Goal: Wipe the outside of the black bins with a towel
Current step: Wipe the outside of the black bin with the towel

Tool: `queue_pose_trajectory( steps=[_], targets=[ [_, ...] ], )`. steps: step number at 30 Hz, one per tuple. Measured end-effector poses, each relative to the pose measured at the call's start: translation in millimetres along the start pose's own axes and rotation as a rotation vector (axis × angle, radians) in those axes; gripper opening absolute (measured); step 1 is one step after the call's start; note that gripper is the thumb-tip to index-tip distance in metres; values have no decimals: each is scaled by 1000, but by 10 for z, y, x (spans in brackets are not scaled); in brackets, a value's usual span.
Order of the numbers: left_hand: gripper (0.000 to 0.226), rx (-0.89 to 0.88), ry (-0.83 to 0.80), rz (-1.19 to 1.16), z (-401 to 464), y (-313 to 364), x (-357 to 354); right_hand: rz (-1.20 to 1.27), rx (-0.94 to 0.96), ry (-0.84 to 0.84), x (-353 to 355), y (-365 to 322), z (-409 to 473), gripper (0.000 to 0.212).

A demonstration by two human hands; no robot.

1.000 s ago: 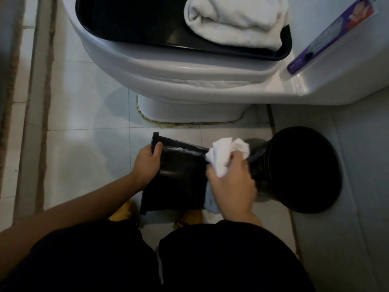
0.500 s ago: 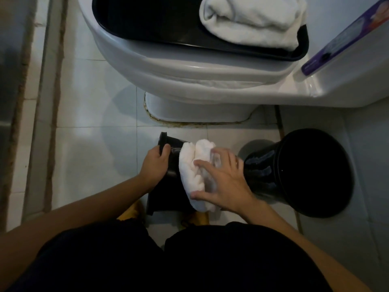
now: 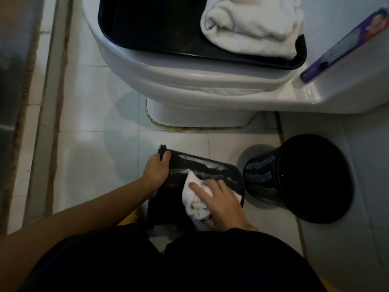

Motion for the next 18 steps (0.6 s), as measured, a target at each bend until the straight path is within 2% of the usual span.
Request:
queue_pose_trajectory(
  steps=[3, 7, 15, 18],
  targets=[
    [34, -115, 51, 7, -142, -27, 81, 159, -163, 135, 229, 123, -64, 74],
    [29, -147, 111, -142, -207, -50, 125, 245, -316, 145, 399, 127, 104, 79],
    [36, -120, 142, -175, -155, -28, 120, 118, -260, 202, 190, -99, 577, 67],
    [44, -146, 142, -129, -159, -35, 126, 124, -159, 198, 143, -209, 608, 61]
  ],
)
Point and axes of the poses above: each hand's wrist, its own z-axis towards the middle knuckle, its own x-axis out of the back of the hand, y = z × x, the point moved 7 cm from there along z, towards the middle knuckle, and after that the axes turned 8 degrees about -y, right-handed, at the moved point
